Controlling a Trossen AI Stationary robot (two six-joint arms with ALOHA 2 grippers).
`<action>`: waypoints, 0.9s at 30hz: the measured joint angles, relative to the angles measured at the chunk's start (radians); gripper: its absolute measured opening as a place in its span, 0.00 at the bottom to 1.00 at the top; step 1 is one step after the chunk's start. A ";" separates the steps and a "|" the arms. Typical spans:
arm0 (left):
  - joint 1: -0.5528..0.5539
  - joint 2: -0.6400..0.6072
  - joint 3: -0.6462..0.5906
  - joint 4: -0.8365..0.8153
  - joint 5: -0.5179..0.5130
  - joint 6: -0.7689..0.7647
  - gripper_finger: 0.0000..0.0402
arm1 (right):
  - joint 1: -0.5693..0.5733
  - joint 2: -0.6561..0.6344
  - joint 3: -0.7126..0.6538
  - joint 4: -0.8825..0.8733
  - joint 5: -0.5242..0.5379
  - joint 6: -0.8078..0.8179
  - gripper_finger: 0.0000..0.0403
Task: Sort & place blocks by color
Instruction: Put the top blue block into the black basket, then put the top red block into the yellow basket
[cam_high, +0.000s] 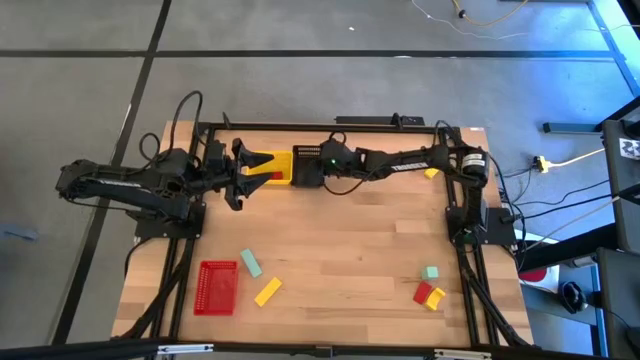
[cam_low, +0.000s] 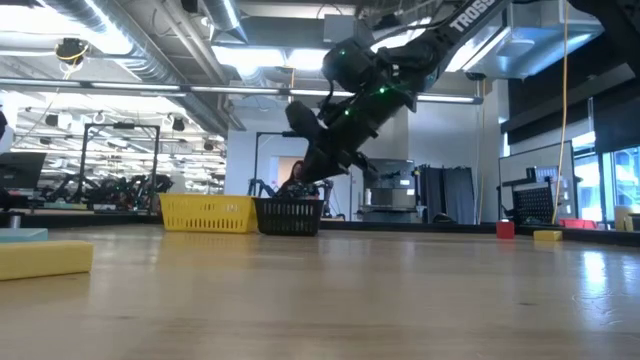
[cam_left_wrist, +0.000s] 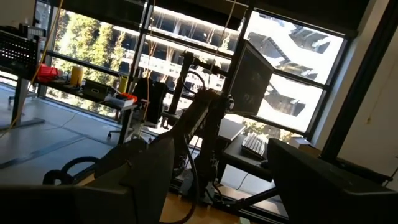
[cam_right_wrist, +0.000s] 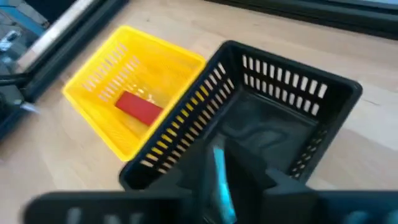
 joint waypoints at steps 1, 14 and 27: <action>0.000 0.000 0.000 0.000 0.000 0.000 0.62 | -0.004 -0.003 0.000 -0.008 -0.016 -0.001 0.23; 0.000 0.000 0.000 -0.046 0.010 0.001 0.63 | 0.081 -0.451 -0.106 -0.427 0.102 -0.282 0.56; 0.039 0.023 0.000 -0.161 0.069 0.002 0.63 | 0.384 -1.048 -0.568 0.083 0.133 -0.219 0.56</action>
